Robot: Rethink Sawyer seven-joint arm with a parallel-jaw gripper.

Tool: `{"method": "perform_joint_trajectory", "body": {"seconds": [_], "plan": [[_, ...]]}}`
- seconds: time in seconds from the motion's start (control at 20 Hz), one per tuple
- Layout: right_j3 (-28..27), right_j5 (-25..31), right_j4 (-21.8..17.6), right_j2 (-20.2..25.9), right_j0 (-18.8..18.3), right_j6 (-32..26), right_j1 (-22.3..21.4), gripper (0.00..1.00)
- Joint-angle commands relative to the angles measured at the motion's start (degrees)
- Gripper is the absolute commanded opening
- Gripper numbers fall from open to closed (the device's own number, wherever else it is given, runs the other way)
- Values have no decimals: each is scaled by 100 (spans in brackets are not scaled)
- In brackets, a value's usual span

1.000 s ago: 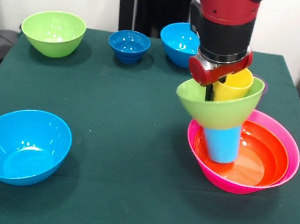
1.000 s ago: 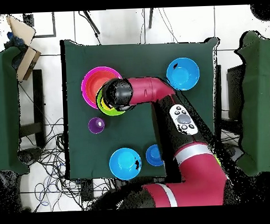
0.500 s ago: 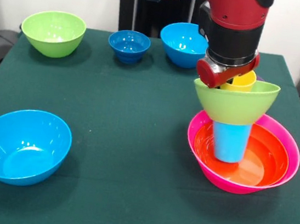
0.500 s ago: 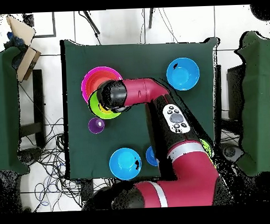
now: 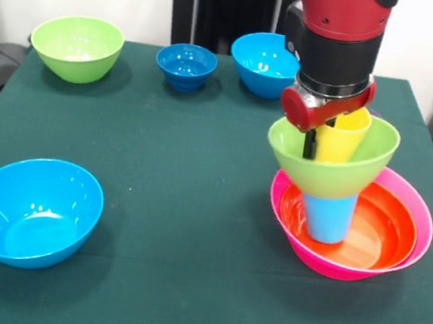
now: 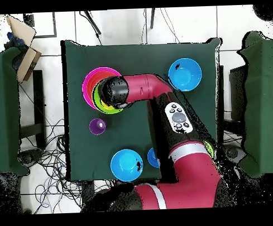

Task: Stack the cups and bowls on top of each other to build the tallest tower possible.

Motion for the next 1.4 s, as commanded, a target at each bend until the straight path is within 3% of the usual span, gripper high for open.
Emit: {"method": "perform_joint_trajectory", "body": {"seconds": [0.05, 0.4, 1.4], "plan": [[-801, -190, -24, 150, 156, 515, 191, 0], [-1449, -80, -58, 108, 304, 538, 595, 0], [-1691, 168, 50, -74, 571, 823, 627, 0]]}}
